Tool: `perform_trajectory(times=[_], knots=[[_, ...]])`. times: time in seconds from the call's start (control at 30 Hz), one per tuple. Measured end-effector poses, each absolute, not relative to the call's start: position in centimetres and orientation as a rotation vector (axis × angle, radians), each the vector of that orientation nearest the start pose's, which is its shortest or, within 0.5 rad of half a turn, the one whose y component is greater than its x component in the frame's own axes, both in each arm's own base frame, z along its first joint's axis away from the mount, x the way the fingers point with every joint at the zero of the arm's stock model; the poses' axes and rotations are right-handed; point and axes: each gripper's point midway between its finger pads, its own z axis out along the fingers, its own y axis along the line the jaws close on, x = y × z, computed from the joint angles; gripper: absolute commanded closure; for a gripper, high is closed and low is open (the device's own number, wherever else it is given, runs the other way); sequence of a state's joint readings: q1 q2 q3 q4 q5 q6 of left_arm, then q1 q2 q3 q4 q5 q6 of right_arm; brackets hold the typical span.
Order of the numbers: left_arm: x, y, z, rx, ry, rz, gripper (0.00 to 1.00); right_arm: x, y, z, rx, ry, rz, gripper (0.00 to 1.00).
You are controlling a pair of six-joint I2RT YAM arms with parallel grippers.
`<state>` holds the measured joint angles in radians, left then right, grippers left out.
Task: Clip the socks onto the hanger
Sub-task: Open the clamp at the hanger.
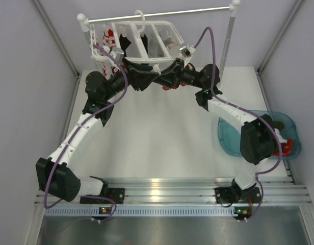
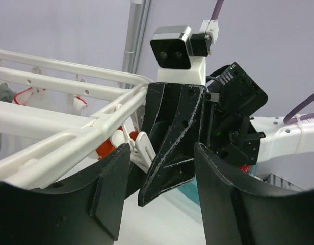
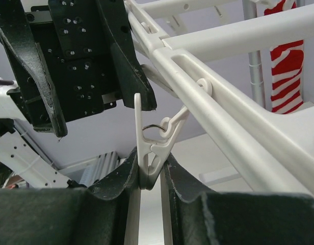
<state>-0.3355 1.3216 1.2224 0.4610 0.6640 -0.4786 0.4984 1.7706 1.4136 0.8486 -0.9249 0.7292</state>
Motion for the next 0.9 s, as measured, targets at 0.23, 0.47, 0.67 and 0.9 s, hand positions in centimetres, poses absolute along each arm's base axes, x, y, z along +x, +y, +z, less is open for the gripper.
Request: perform_trajectory(times=[0.23,0.47,0.67,0.9], knots=[[35.6,-24.8,44.2,0.443,1.267,-1.071,0.44,34.6,36.6,38.9,-0.772,1.219,1.540,1.00],[36.5,-24.7,44.3,0.392,1.266,-1.074,0.66,34.6,36.6,38.9,-0.774,1.219,1.540,1.00],[36.8,-24.7,44.1,0.386,1.268,-1.078,0.66,34.7,36.6,38.9,-0.770,1.220,1.537,1.00],[36.5,-25.0,44.3,0.399,1.258,-1.110,0.68,34.8,36.6,38.8,-0.767,1.223,1.529,1.00]])
